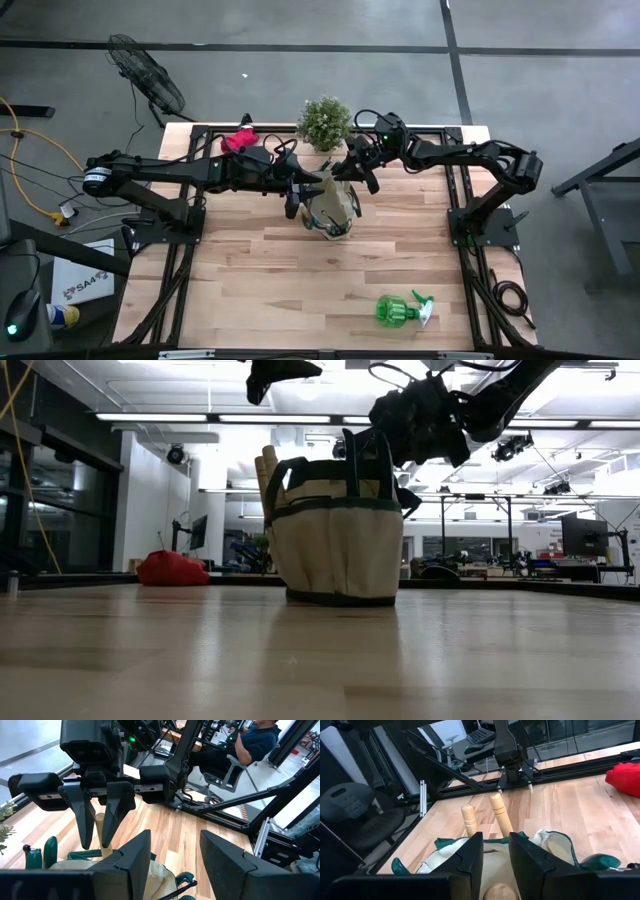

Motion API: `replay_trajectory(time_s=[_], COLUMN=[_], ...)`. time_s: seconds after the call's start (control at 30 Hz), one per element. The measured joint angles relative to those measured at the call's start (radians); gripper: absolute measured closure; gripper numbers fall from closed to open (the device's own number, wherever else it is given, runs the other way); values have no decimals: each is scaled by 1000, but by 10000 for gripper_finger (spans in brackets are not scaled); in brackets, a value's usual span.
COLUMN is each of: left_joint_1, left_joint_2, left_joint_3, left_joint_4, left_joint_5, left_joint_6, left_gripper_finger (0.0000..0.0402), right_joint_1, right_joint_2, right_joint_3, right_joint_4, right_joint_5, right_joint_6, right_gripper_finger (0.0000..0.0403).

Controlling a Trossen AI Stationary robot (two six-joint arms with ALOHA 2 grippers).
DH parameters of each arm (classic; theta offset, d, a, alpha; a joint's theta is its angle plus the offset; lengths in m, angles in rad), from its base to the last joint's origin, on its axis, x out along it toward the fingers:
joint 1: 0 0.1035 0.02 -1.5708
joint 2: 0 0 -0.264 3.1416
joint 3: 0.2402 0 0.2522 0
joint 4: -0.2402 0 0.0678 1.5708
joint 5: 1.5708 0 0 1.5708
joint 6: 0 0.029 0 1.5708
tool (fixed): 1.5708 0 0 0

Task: Pick & Place Garden tools in Gardening bag
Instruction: Put the brown hand rake into the brown gardening bag

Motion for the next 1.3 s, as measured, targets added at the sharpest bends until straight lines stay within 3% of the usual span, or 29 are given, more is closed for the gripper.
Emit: replay_trajectory(time_s=[0.3,0.53,0.87,1.3], left_joint_1=[0,0,0,0], left_joint_2=[0,0,0,0], left_joint_3=[0,0,0,0], left_joint_4=[0,0,-1,0], left_joint_5=[25,26,26,23], left_joint_6=[0,0,0,8], left_gripper_finger=[234,234,234,234], right_joint_1=[-22,-25,-11,68], right_joint_2=[-97,-230,-393,-376], right_joint_3=[0,0,0,0], right_joint_4=[-34,-230,-703,-663], right_joint_5=[7,86,385,506], right_joint_6=[23,-26,-185,-104], right_gripper_finger=[318,330,384,400])
